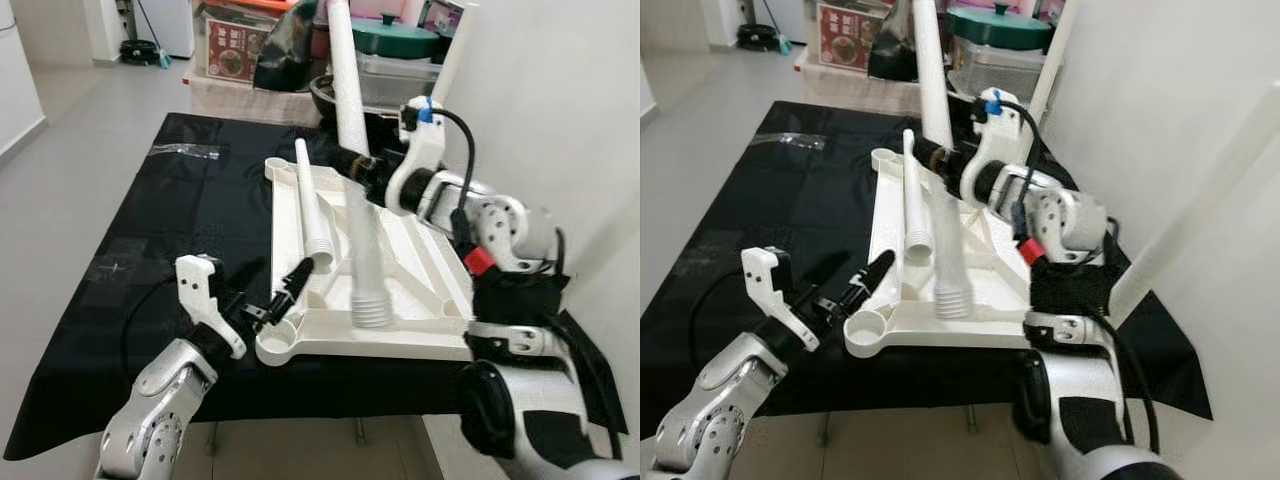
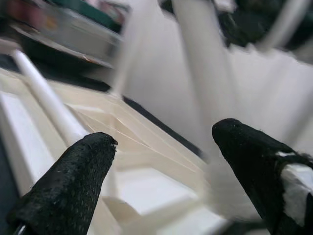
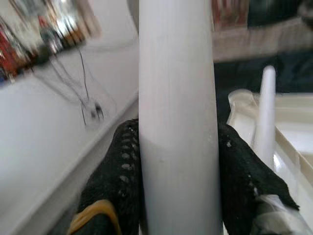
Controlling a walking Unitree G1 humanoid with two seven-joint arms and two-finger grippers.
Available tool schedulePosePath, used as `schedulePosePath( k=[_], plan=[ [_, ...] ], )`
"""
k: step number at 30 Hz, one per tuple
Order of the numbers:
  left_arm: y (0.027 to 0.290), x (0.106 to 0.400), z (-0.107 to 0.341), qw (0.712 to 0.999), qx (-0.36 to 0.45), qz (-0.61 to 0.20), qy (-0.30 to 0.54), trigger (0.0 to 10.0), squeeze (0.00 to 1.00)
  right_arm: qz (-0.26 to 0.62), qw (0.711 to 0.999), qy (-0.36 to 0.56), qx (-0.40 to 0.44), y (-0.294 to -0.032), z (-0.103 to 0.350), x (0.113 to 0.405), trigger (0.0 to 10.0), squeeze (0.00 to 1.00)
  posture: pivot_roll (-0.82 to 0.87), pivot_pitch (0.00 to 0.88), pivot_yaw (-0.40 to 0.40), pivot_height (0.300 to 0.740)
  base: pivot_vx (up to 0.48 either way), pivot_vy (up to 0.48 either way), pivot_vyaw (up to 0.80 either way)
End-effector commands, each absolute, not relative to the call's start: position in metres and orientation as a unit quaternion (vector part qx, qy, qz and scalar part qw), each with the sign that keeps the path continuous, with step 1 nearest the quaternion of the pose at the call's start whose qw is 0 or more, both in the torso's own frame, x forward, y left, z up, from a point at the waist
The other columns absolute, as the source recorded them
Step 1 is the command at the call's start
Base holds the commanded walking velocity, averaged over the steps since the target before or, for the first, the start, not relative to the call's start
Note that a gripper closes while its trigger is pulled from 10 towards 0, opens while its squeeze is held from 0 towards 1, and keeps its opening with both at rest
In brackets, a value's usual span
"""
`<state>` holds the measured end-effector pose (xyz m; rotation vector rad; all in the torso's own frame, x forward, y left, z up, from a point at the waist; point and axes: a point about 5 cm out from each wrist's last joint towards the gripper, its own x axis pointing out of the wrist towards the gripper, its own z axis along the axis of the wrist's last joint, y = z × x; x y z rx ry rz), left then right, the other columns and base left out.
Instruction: Building children table
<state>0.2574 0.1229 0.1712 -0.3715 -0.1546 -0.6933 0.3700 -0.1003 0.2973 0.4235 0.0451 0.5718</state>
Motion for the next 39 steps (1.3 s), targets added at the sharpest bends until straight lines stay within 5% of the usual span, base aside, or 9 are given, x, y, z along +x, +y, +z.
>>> schedulePosePath(
  k=[1,24,25,27,28,39],
  plan=[
    [0.117,0.253,0.173,0.908,-0.196,-0.363,-0.072,10.0,0.00,0.262,0.937,-0.007,0.232,-0.106,0.300,0.370,0.0,0.00,0.03,0.000,-0.150,0.740,0.000,0.000,0.00],
    [0.117,0.254,0.160,0.896,-0.204,-0.393,-0.014,10.0,0.00,0.403,0.865,-0.021,0.299,-0.014,0.298,0.328,0.0,0.00,0.05,0.000,-0.133,0.740,0.000,0.000,0.00],
    [0.117,0.254,0.159,0.899,-0.200,-0.390,-0.011,5.5,0.00,0.405,0.865,-0.021,0.297,-0.013,0.298,0.327,0.0,0.00,0.05,0.000,-0.133,0.740,0.000,0.000,0.00],
    [0.117,0.254,0.159,0.899,-0.200,-0.390,-0.011,5.5,0.00,0.405,0.865,-0.021,0.297,-0.013,0.298,0.327,0.0,0.00,0.05,0.000,-0.133,0.740,0.000,0.000,0.00],
    [0.117,0.253,0.158,0.899,-0.196,-0.391,-0.009,0.0,0.00,0.404,0.865,-0.022,0.297,-0.013,0.299,0.328,0.0,0.00,0.05,0.000,-0.135,0.740,0.000,0.000,0.00],
    [0.119,0.254,0.163,0.907,-0.171,-0.385,-0.025,0.0,0.00,0.395,0.873,-0.023,0.287,-0.016,0.295,0.329,0.0,0.00,0.06,0.000,-0.135,0.740,0.000,0.000,0.00]
  ],
)
